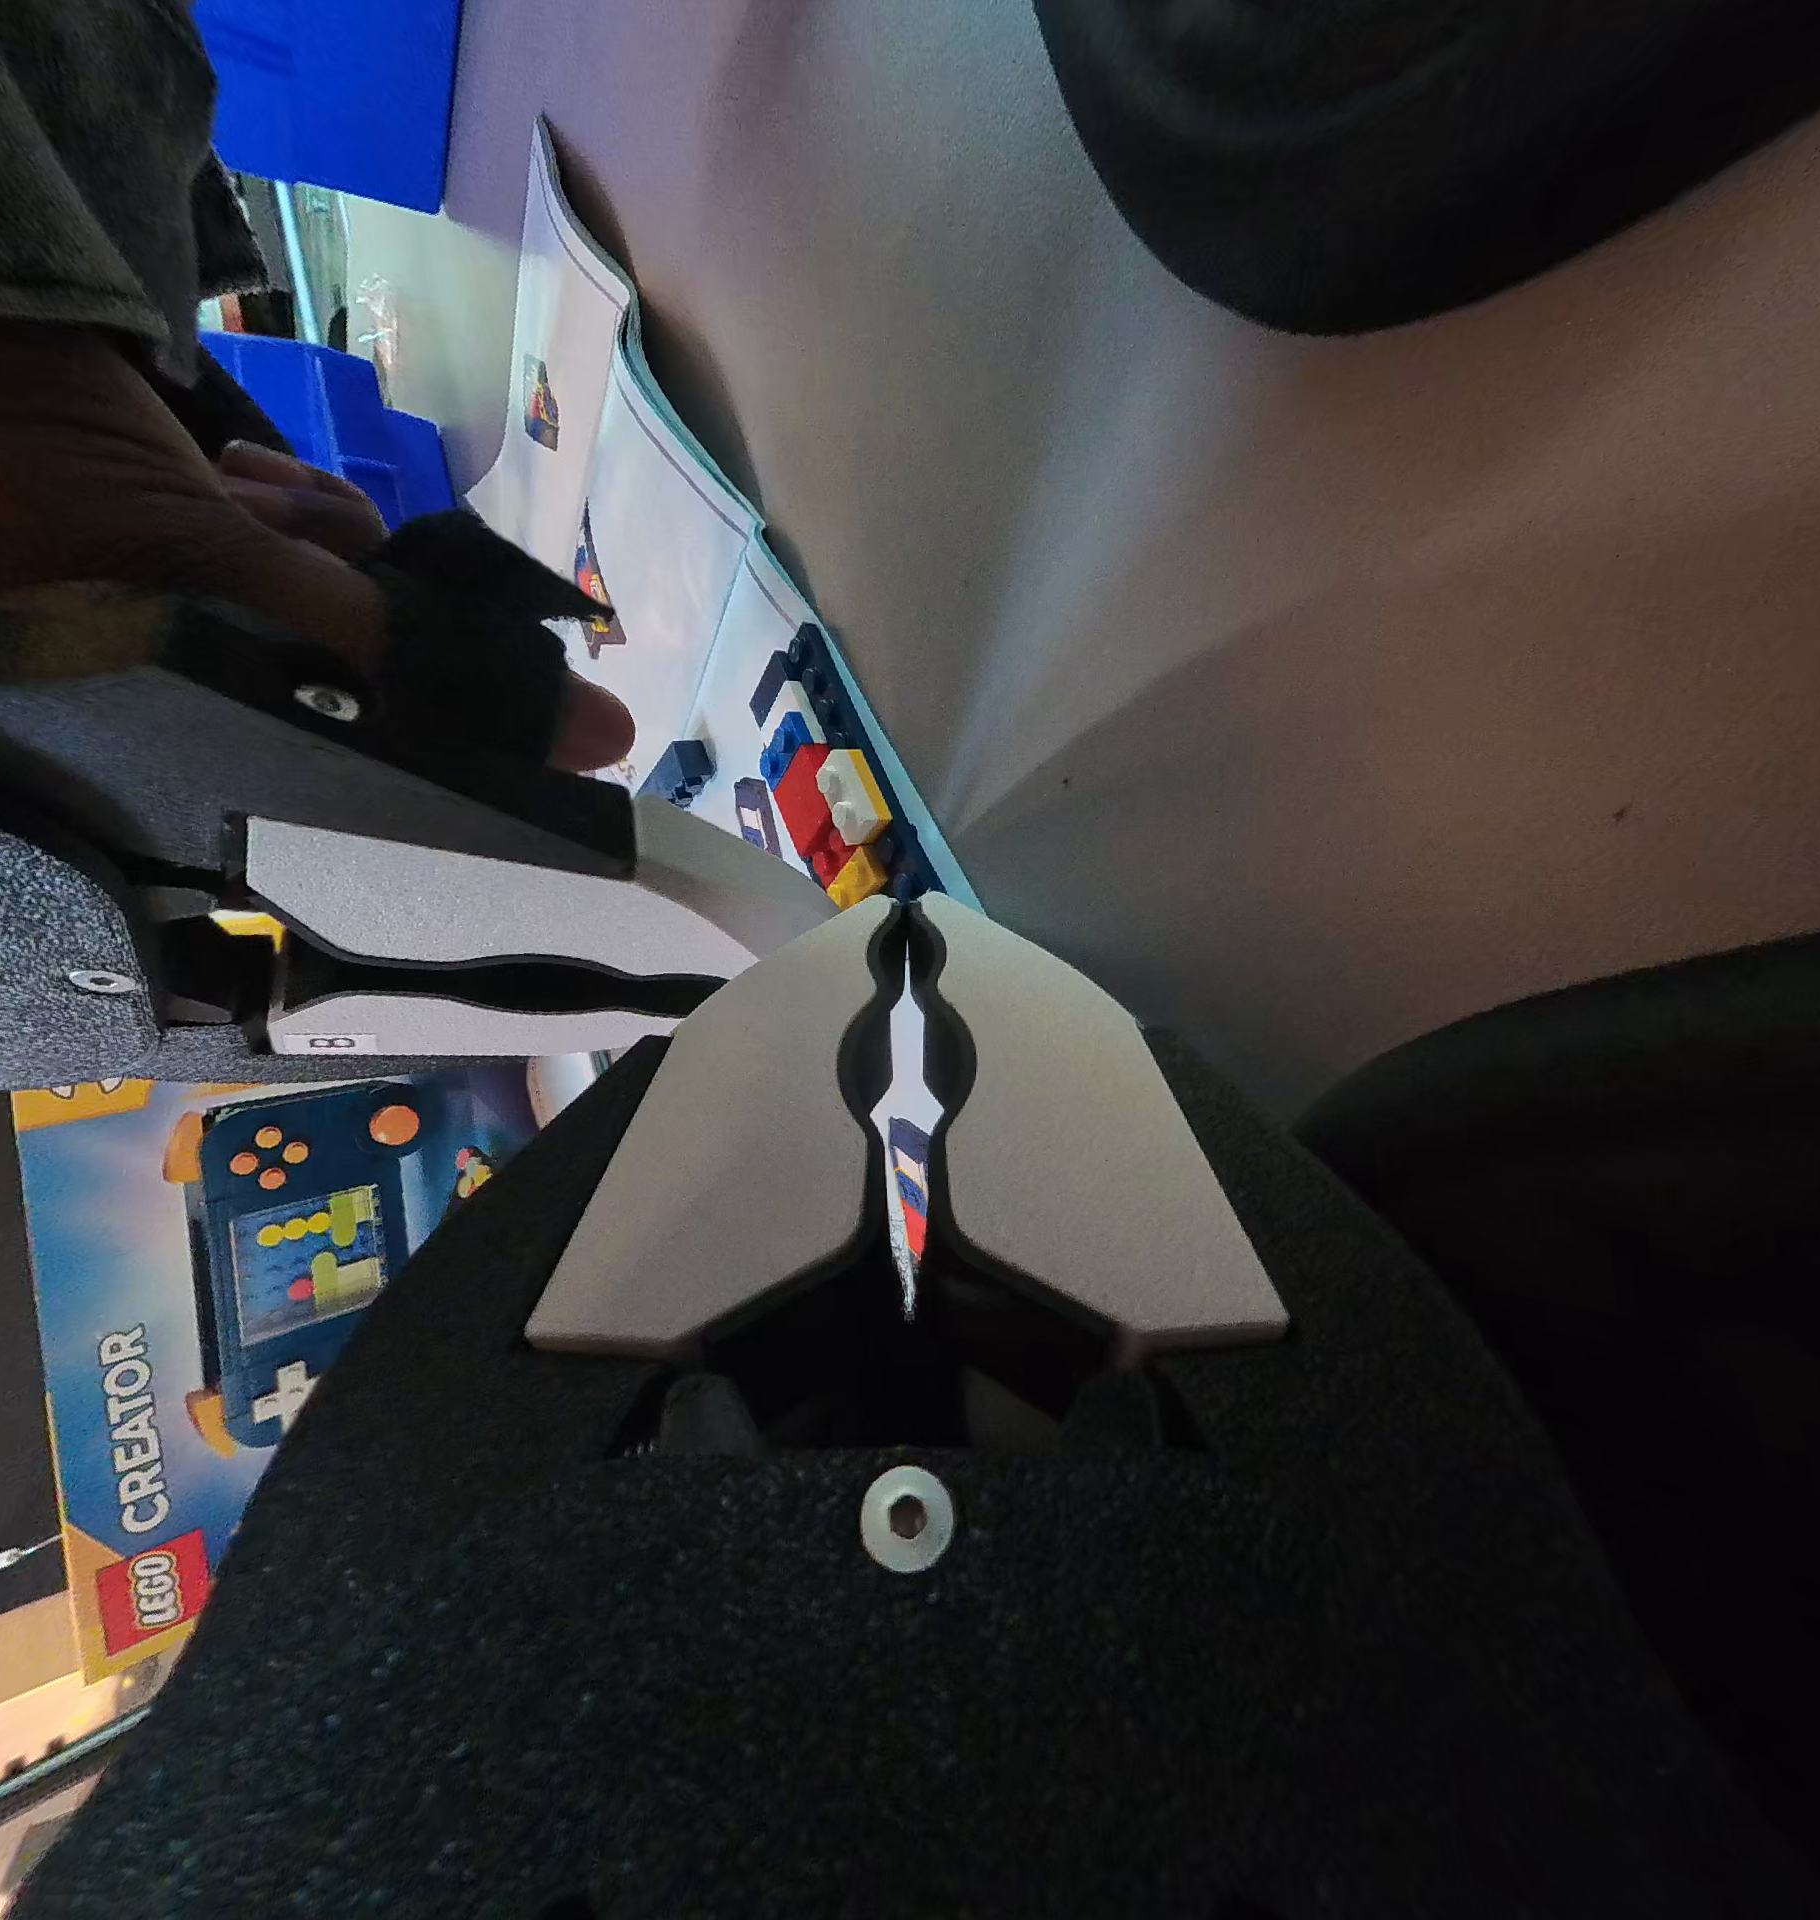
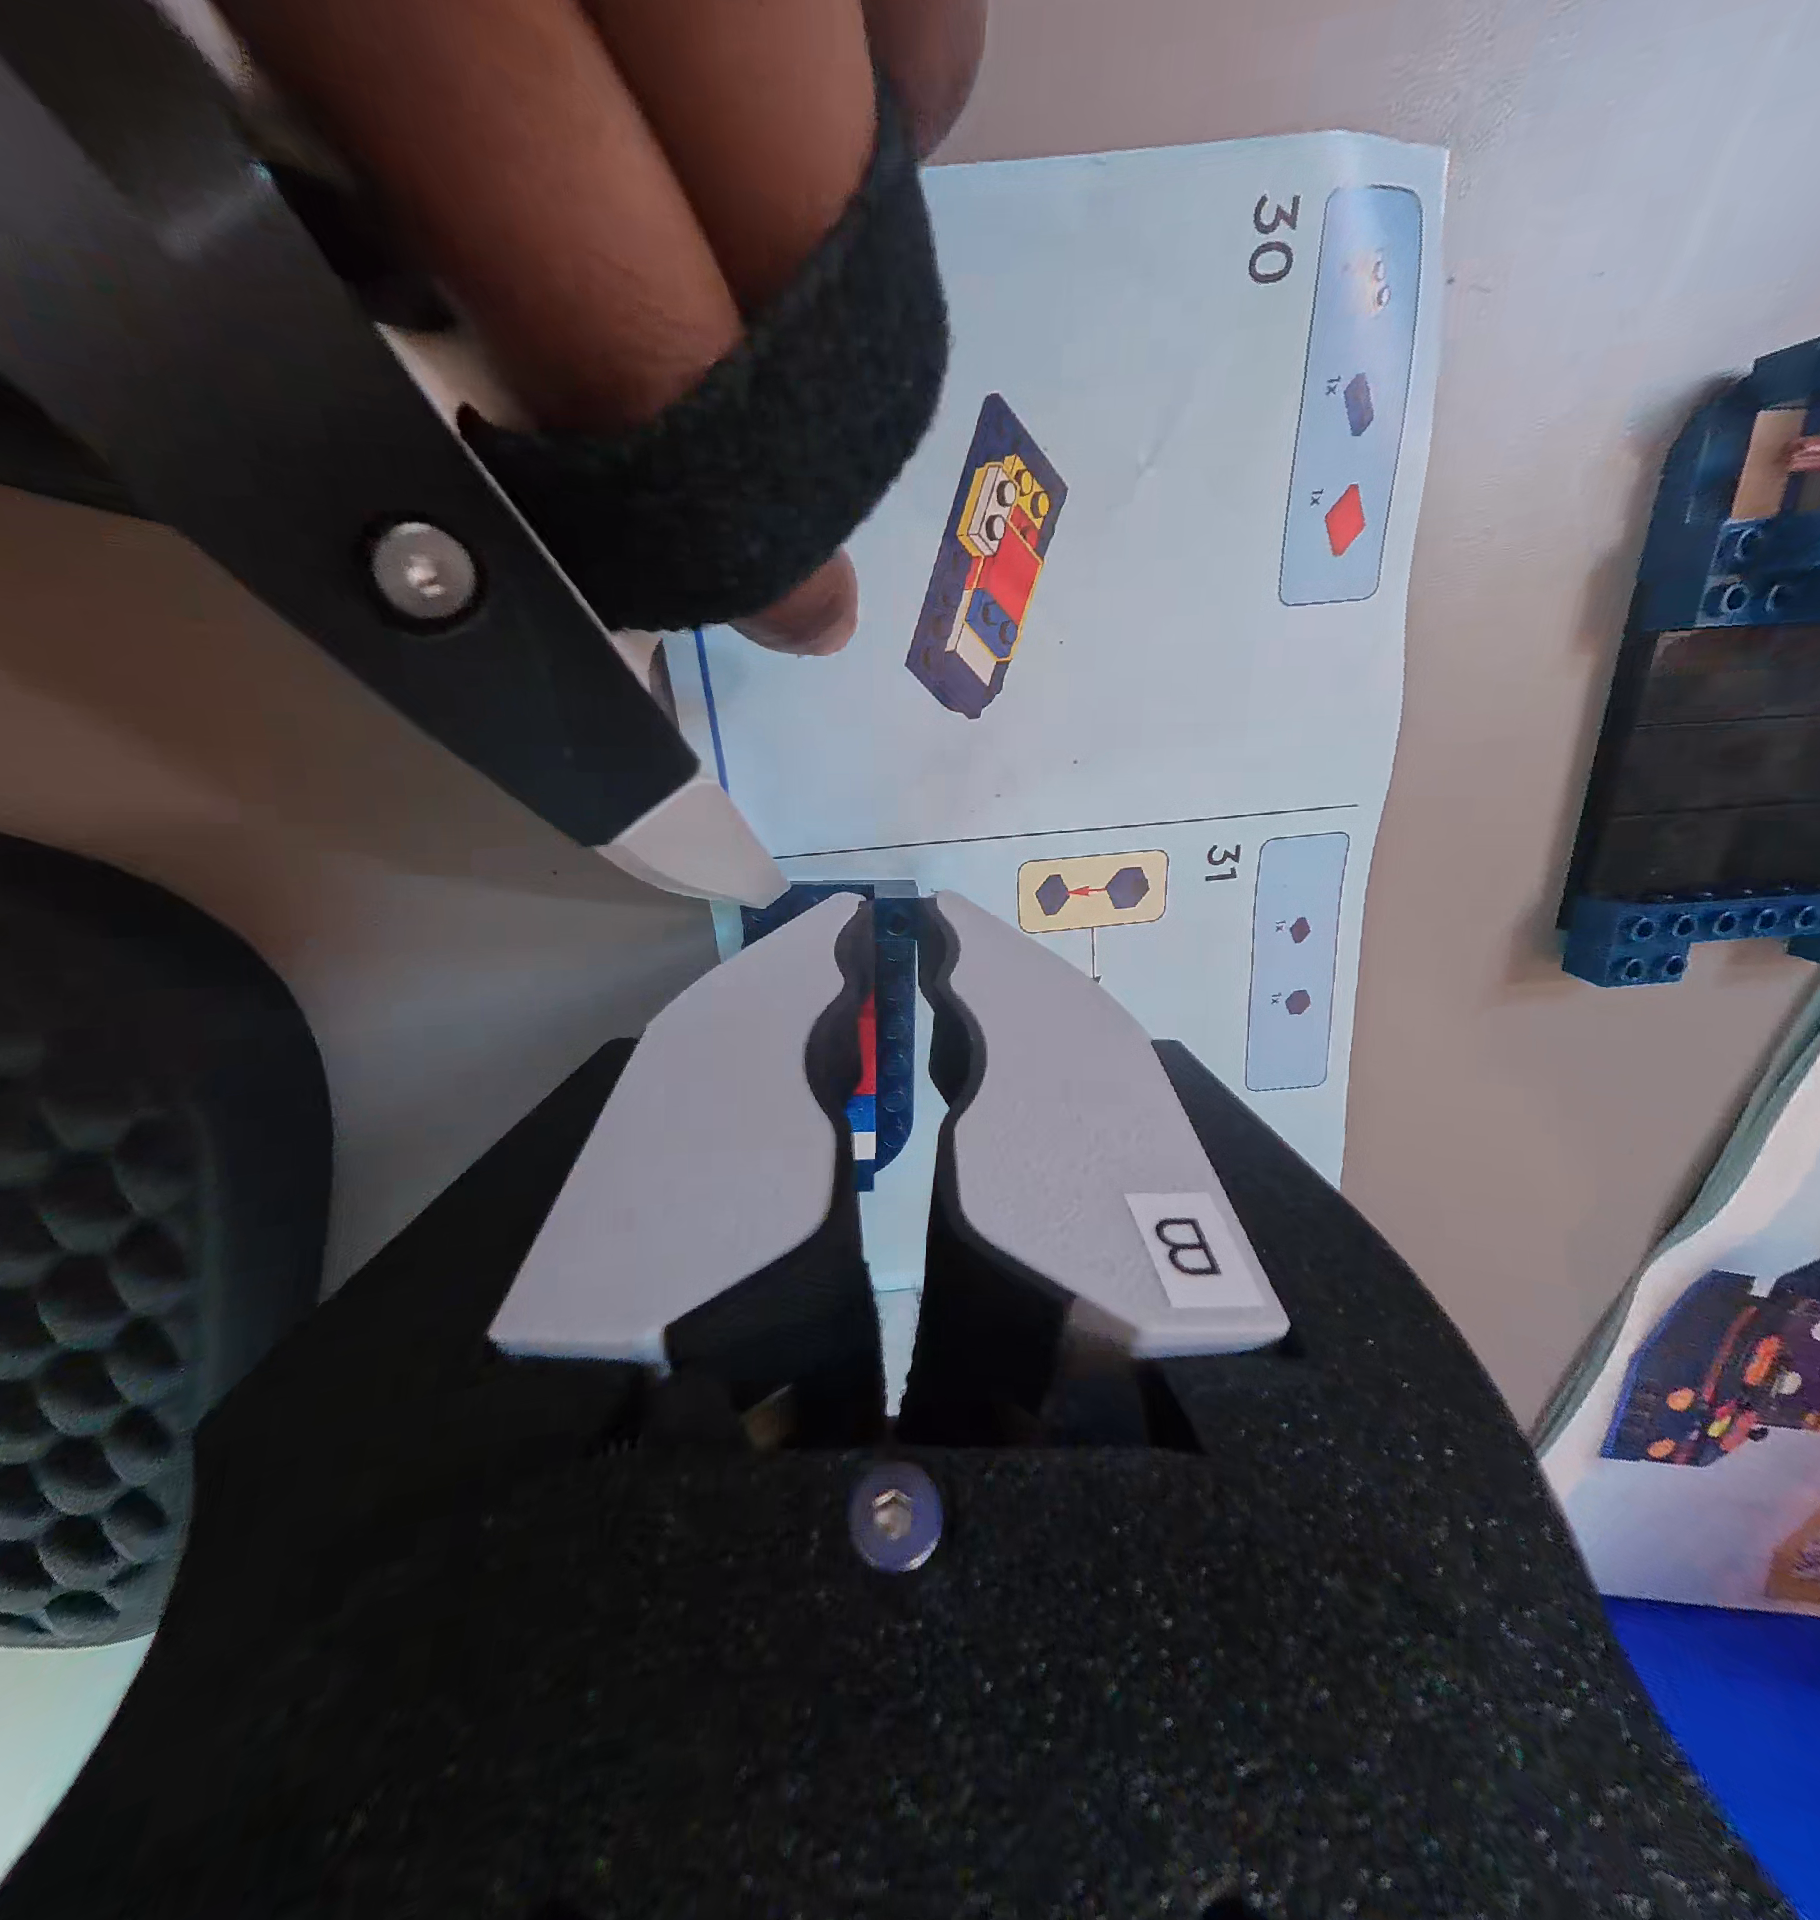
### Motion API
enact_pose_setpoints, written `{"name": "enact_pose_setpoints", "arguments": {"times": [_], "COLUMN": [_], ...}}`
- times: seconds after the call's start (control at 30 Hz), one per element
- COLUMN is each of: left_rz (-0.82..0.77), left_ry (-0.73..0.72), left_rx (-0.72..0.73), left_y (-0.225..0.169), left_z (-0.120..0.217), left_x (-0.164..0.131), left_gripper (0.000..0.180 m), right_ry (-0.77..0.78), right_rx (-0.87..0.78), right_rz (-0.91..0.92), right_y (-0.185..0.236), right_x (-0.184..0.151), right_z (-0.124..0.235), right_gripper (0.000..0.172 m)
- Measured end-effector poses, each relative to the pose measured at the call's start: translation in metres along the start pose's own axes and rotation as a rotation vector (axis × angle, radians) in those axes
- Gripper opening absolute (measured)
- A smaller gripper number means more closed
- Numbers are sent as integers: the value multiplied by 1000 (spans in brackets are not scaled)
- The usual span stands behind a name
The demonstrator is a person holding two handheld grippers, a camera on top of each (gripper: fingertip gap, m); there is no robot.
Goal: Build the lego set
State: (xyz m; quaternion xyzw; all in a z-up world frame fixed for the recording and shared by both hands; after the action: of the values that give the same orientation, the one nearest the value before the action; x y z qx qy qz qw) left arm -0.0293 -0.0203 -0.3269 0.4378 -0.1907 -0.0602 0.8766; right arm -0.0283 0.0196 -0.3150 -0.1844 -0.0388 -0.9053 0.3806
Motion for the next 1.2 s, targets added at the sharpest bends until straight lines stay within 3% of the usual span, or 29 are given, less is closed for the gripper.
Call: {"name": "enact_pose_setpoints", "arguments": {"times": [0.33,0.43,0.67,0.8,0.93,1.03,1.13,1.2], "left_rz": [11,16,20,30,48,134,321,459], "left_ry": [-3,-5,-6,-6,-12,-45,-93,-132], "left_rx": [1,1,2,1,-2,-15,-51,-58], "left_y": [0,2,5,2,-1,-2,2,9], "left_z": [2,1,1,2,4,5,8,13], "left_x": [1,-3,-1,0,0,-2,-7,-13], "left_gripper": [0,0,0,0,1,2,11,22], "right_ry": [-45,-120,-136,-183,-233,-336,-485,-569], "right_rx": [35,58,23,44,-13,-112,-158,-161], "right_rz": [-21,-105,-105,-159,-149,-128,-159,-192], "right_y": [-1,-5,-2,6,17,17,15,16], "right_x": [0,1,-7,-25,-44,-47,-45,-45], "right_z": [-1,3,17,29,20,11,7,4], "right_gripper": [9,31,32,54,59,55,33,33]}}
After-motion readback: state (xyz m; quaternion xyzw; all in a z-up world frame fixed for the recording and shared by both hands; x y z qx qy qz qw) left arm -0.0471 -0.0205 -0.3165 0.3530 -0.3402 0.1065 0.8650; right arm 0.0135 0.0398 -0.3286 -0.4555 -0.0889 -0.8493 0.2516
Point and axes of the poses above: each gripper's, where its closed fingertips meet, z back along the fingers, x out of its top, y = z × x across the jaws, the point moved 4 cm from there along z, back along the fingers, and after that the axes turned 7 degrees about -y, right-handed, at the moved point
